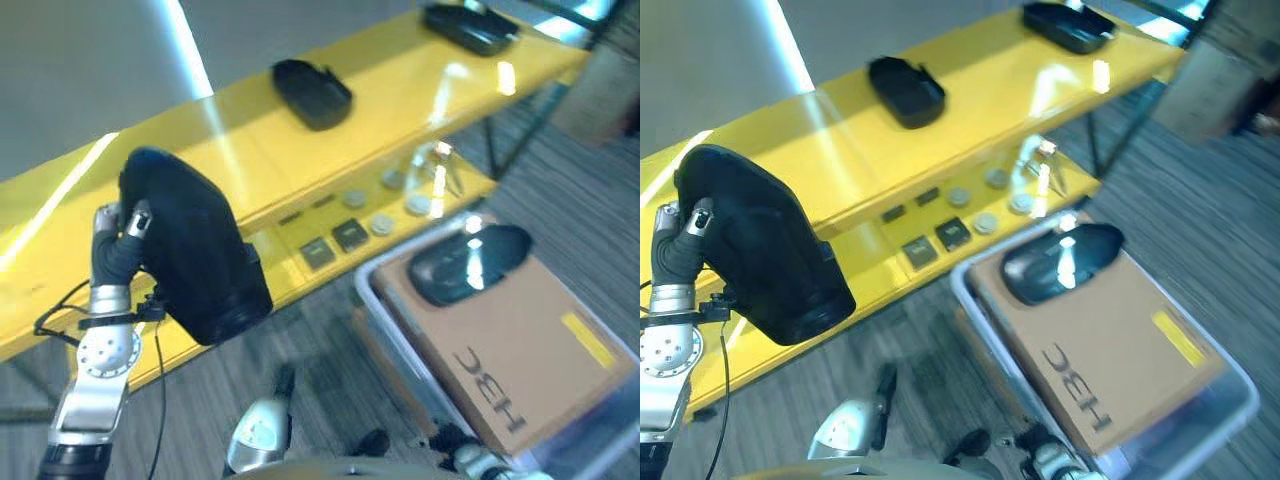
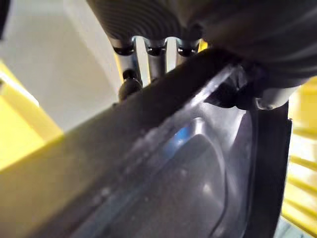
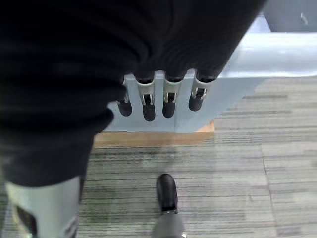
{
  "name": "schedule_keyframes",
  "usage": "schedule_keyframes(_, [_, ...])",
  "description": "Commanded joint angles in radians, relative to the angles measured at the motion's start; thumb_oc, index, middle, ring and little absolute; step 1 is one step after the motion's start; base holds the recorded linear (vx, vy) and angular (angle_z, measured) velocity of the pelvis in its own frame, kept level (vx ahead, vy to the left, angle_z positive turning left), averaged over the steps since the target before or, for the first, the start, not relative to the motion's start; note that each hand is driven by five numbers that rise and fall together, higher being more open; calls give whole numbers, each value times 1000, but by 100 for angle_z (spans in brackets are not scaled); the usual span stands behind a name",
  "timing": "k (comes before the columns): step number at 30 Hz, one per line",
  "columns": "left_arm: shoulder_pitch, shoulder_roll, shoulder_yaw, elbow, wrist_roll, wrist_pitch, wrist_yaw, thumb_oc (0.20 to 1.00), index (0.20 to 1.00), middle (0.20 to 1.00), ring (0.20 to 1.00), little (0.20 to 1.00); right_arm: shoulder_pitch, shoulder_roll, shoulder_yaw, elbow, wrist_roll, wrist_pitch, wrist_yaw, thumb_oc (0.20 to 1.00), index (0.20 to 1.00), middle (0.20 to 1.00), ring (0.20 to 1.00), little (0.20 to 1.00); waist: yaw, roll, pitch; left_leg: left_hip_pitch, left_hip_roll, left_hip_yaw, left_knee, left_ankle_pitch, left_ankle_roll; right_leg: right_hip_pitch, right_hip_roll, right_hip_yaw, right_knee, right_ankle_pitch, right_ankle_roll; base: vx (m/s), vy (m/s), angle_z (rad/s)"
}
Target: Move parts from the plastic box to the shelf.
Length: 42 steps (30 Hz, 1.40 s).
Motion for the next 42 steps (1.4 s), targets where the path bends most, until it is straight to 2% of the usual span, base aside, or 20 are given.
schedule_keyframes(1, [-37, -5, 65, -83, -53, -79, -3, 200, 200, 200, 200, 200, -21, 27, 0, -7, 3, 11, -7, 1000, 1000, 1000, 1000, 1000, -31, -14, -31, -2, 23, 42, 56, -78, 2, -28, -45, 28, -7, -20, 98, -99, 56, 34])
schedule_keyframes(2, [-36, -5, 65, -84, -54, -77, -4, 200, 200, 200, 200, 200, -19, 26, 0, -8, 4, 11, -8, 1000, 1000, 1000, 1000, 1000, -32, -13, -31, 0, 23, 41, 57, -80, 3, -25, -45, 26, -7, -20, 100, -152, 97, 89])
schedule_keyframes(4, [-45, -10, 44, -82, -54, -73, -17, 200, 200, 200, 200, 200, 5, 33, -29, -38, 52, 3, -11, 1000, 1000, 1000, 1000, 1000, -68, -16, -57, 73, 56, 157, 14, -88, -10, -16, -63, -39, -4, 2, 104, -83, 222, 199])
schedule_keyframes(5, [-39, -6, 33, -79, -50, -71, -23, 200, 200, 200, 200, 200, 16, 37, -36, -45, 64, 3, -14, 1000, 1000, 1000, 1000, 1000, -80, -4, -80, 108, 31, 155, -69, -87, 2, -14, -64, -49, -2, 24, 118, -18, 329, 169])
schedule_keyframes(7, [-40, 4, 25, -86, -42, -64, -22, 200, 200, 200, 200, 200, 7, 33, -36, -44, 52, 8, -19, 1000, 1000, 1000, 1000, 1000, -87, 4, -86, 115, -7, 113, -76, -118, 26, -29, -75, -26, 19, 44, 126, 31, 282, 40])
schedule_keyframes(10, [-54, 12, 17, -109, -93, -66, -30, 200, 200, 200, 200, 200, -10, 37, -46, -73, 43, 13, -40, 1000, 1000, 1000, 1000, 1000, -115, 14, -68, 136, -66, 86, -79, -158, 88, -96, -145, 29, 183, 44, 141, 39, 345, -11])
schedule_keyframes(11, [-68, 11, 9, -111, -101, -65, -32, 200, 200, 200, 200, 200, -8, 40, -58, -86, 60, 10, -48, 1000, 1000, 1000, 1000, 1000, -134, 16, -60, 145, -81, 79, -79, -167, 102, -127, -170, 82, 234, 41, 154, 48, 277, -1])
schedule_keyframes(12, [-105, 19, -18, -108, -112, -71, -24, 200, 200, 200, 200, 200, -4, 40, -71, -108, 89, 4, -62, 1000, 1000, 1000, 1000, 1000, -187, 16, -45, 148, -99, 51, -79, -173, 113, -182, -153, 236, 278, 21, 163, -29, 219, 3])
schedule_keyframes(13, [-149, 28, -43, -93, -131, -83, -10, 200, 200, 200, 200, 200, -18, 44, -71, -121, 121, -2, -75, 1000, 1000, 1000, 1000, 1000, -230, 6, -34, 141, -117, 35, -79, -157, 115, -244, -85, 399, 271, 19, 135, -50, 131, 17])
schedule_keyframes(14, [-152, 29, -44, -90, -132, -84, -10, 200, 200, 200, 200, 200, -20, 44, -71, -121, 121, -2, -76, 1000, 1000, 1000, 1000, 1000, -225, 5, -35, 138, -117, 40, -79, -155, 115, -250, -84, 404, 271, 21, 134, 33, 69, 82])
schedule_keyframes(15, [-239, 39, -116, -67, -160, -102, -37, 200, 200, 200, 200, 200, -9, 50, -60, -109, 195, -21, -69, 1000, 1000, 1000, 1000, 1000, -285, 3, -17, 127, -139, -52, -79, -146, 115, -311, 37, 709, 205, 18, 128, 76, 25, 94])
schedule_keyframes(20, [-296, 45, -148, -48, -194, -106, -47, 200, 200, 200, 200, 200, 24, 60, -51, -66, 176, -11, -56, 1000, 1000, 1000, 1000, 1000, -297, -22, -8, 97, -143, -108, -79, -141, 108, -343, 42, 724, 64, 93, 134, 112, -114, 78])
schedule_keyframes(24, [-298, 30, -146, -41, -219, -96, -58, 200, 200, 200, 200, 200, 60, 70, -76, -20, 183, 0, -59, 1000, 1000, 1000, 1000, 1000, -302, -37, -22, 94, -135, -151, -79, -146, 92, -299, 34, 702, 28, 104, 133, 123, -173, 90])
schedule_keyframes(27, [-258, 9, -106, -10, -226, -85, -40, 200, 200, 200, 200, 200, 79, 71, -89, -7, 192, -2, -54, 1000, 1000, 1000, 1000, 1000, -293, -37, -59, 139, -48, -167, -69, -143, 58, -255, 56, 654, 55, 68, 113, 301, -348, 102])
schedule_keyframes(29, [-255, 7, -85, -11, -217, -79, -30, 200, 200, 200, 200, 200, 74, 55, -100, -12, 215, -12, -60, 1000, 1000, 1000, 1000, 1000, -285, -44, -34, 80, -42, -163, 70, -133, 38, -192, 56, 627, 43, 53, 95, 157, -250, 28])
schedule_keyframes(31, [-269, 12, -66, 16, -199, -72, 4, 200, 200, 200, 200, 200, 54, 33, -95, -18, 211, -12, -63, 1000, 1000, 1000, 1000, 1000, -267, -50, 1, -12, -76, -184, 138, -118, 39, -142, 47, 589, 4, 45, 82, 49, -156, -1])
schedule_keyframes(33, [-276, 20, -61, 38, -189, -62, 14, 200, 200, 200, 200, 200, 53, 26, -90, -22, 202, -9, -60, 1000, 1000, 1000, 1000, 1000, -270, -51, -3, -35, -65, -168, 99, -100, 40, -131, 39, 580, -8, 44, 88, 109, -37, 3])
schedule_keyframes(36, [-311, 46, -58, 119, -194, -54, 49, 200, 200, 200, 200, 200, 41, 12, -85, -34, 206, -10, -59, 1000, 1000, 1000, 1000, 1000, -268, -33, -16, -67, -60, -144, -49, -17, 32, -127, 54, 589, -12, 29, 94, 179, -3, 28])
schedule_keyframes(39, [-350, 85, -60, 202, -203, -39, 45, 200, 200, 200, 200, 200, 18, 2, -80, -48, 217, -17, -56, 1000, 1000, 1000, 1000, 1000, -271, -11, -21, -96, -87, -184, -79, 0, 43, -136, 90, 643, -12, 10, 84, 123, 42, -15])
schedule_keyframes(42, [-402, 108, -70, 279, -264, -50, 46, 200, 200, 200, 200, 200, 27, 10, -89, -56, 244, -21, -49, 1000, 1000, 1000, 1000, 1000, -295, -2, -24, -94, -75, -156, -79, 6, 45, -160, 94, 681, -12, 10, 85, 105, 131, -77])
